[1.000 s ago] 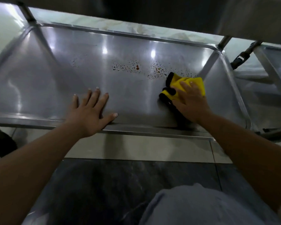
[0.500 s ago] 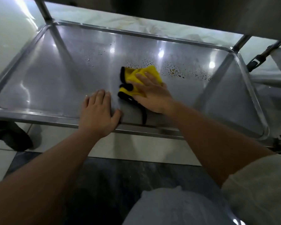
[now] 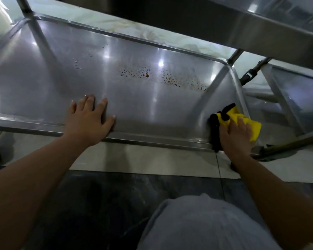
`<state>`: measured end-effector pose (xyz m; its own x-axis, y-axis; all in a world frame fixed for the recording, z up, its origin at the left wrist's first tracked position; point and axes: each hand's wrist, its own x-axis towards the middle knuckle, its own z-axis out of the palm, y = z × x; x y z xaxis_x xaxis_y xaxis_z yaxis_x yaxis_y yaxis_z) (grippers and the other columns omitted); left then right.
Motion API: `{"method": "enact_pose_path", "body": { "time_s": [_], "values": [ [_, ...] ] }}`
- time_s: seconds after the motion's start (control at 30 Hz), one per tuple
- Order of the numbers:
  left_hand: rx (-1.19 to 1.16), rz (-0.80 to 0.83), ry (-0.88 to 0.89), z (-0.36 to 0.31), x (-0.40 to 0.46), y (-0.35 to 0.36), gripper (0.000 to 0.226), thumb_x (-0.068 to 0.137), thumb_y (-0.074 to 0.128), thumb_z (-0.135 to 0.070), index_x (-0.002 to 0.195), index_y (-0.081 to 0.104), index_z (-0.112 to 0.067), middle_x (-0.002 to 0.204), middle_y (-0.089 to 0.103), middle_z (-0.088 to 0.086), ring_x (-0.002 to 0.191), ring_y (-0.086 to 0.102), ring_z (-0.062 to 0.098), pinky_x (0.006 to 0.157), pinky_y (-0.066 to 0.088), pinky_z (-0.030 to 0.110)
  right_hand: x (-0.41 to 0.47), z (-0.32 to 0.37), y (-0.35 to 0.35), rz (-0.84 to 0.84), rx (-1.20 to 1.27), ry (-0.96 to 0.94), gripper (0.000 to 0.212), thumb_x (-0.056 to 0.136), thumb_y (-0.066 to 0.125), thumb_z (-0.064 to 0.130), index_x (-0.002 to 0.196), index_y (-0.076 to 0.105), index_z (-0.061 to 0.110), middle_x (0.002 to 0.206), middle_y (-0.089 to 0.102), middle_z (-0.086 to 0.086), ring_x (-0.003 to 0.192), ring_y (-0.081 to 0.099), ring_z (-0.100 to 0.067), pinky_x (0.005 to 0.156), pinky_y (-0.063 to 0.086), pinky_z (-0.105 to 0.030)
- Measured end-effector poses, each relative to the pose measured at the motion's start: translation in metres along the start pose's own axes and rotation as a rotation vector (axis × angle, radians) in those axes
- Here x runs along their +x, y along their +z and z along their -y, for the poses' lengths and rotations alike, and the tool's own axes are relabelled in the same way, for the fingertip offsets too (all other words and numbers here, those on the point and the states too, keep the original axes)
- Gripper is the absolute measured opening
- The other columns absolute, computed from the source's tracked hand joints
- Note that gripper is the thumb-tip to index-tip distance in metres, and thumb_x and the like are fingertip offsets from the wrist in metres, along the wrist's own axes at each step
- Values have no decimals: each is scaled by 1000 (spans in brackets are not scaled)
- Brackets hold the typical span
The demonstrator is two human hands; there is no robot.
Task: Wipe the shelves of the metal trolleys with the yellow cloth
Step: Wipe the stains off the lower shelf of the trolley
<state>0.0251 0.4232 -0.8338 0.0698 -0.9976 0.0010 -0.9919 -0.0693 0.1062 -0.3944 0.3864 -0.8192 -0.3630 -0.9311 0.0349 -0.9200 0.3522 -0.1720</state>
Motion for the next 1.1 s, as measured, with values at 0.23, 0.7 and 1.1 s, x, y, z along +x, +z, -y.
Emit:
{"method": "enact_pose_path", "body": {
  "time_s": [0.23, 0.7, 1.1],
  "values": [
    [14, 33, -18, 0, 2, 4, 70, 93, 16, -64, 151, 19, -25, 155, 23, 19, 144, 18, 36, 115, 15, 52, -70, 122, 26, -10, 35, -330, 54, 90, 42, 51, 142, 35, 37, 155, 24, -1, 144, 10, -31, 102, 22, -66],
    [69, 116, -3, 67, -15, -14, 73, 84, 3, -75, 151, 6, -44, 162, 11, 5, 148, 9, 25, 116, 15, 48, 0, 61, 6, 93, -43, -456, 59, 91, 40, 58, 145, 30, 38, 159, 16, 6, 146, 8, -23, 111, 23, -57],
    [-9, 119, -31, 60, -18, -11, 68, 90, 9, -64, 152, 3, -37, 162, 0, 7, 149, -4, 26, 118, 2, 51, -72, 226, 17, 220, -135, -939, 61, 86, 55, 38, 143, 35, 38, 155, 27, 0, 139, 23, -32, 105, 30, -50]
  ]
}}
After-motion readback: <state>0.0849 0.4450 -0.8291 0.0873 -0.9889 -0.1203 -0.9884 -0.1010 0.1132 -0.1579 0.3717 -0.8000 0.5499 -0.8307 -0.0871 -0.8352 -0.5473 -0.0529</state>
